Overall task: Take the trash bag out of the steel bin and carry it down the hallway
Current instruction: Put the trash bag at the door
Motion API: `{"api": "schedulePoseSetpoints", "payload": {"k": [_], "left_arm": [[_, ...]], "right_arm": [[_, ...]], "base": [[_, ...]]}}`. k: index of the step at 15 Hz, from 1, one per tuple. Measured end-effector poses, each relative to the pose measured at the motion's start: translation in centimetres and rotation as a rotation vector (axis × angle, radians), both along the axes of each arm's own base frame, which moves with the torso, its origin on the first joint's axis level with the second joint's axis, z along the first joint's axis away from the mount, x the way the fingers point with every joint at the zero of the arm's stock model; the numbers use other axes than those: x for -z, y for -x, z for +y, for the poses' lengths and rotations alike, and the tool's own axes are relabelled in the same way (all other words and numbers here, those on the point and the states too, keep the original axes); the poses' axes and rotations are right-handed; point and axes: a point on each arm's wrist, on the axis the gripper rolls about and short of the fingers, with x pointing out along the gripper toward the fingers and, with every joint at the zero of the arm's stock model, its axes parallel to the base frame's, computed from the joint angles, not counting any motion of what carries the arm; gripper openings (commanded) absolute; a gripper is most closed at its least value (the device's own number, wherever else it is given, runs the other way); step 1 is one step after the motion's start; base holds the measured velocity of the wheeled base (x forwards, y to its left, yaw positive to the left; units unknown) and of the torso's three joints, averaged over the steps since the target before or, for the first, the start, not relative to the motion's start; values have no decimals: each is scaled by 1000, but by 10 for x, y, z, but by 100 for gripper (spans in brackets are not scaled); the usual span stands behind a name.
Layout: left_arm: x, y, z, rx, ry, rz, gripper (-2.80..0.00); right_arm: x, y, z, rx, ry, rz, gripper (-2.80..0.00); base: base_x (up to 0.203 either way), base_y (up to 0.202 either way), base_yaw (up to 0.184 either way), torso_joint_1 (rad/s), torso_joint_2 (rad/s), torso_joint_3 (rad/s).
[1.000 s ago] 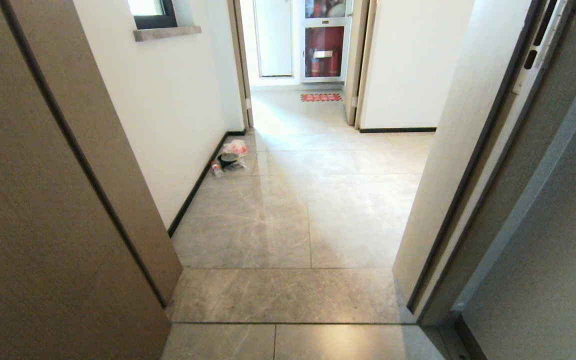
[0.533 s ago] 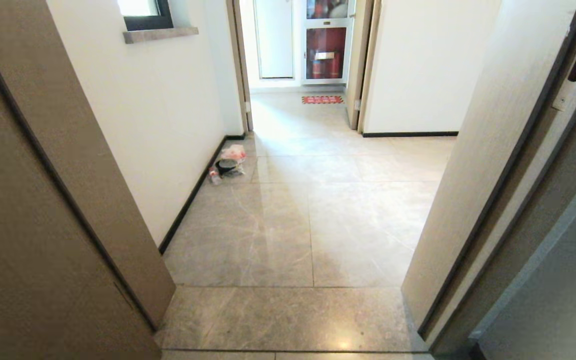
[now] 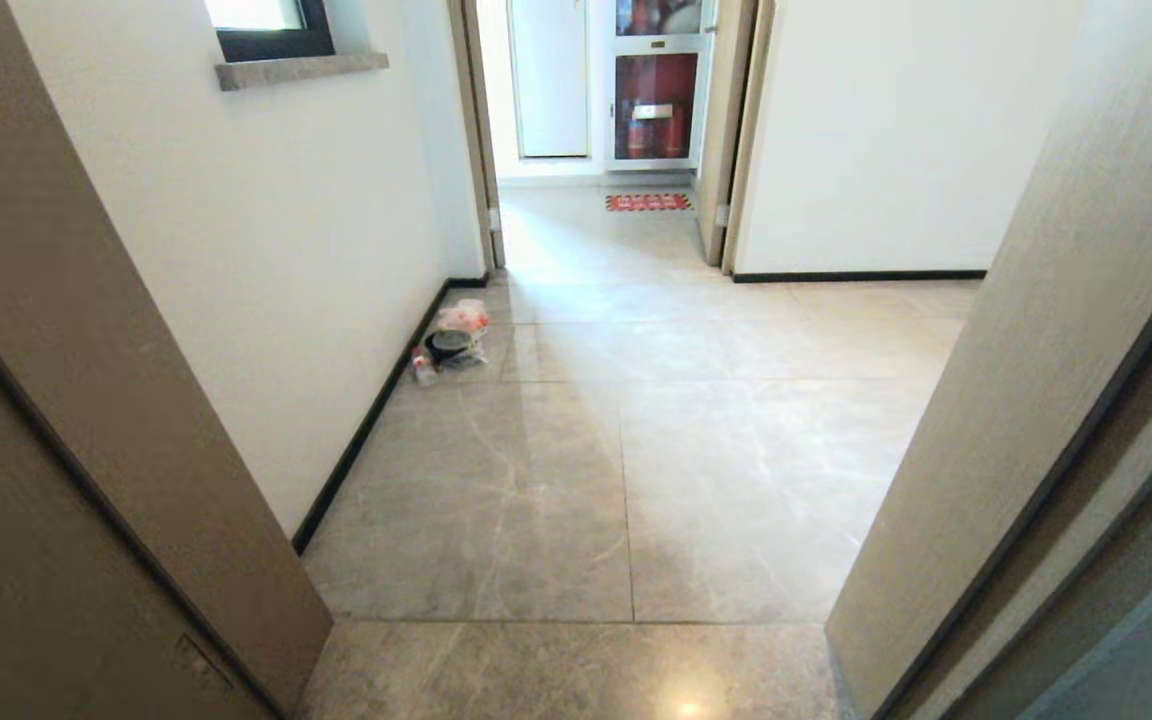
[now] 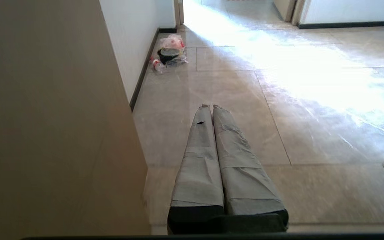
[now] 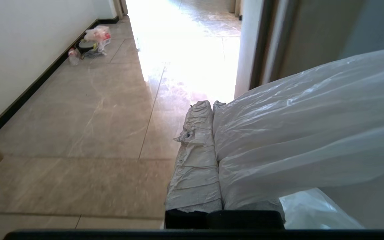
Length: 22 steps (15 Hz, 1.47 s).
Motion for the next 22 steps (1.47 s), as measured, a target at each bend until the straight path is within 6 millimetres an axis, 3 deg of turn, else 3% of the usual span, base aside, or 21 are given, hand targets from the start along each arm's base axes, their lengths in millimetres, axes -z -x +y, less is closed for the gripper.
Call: {"api": "schedulePoseSetpoints", "payload": {"k": [22], "left_arm": [[0, 0, 0, 0, 1, -1, -280]], "right_arm": [[0, 0, 0, 0, 0, 0, -280]], "base": [[190, 0, 0, 3, 3, 2]]}}
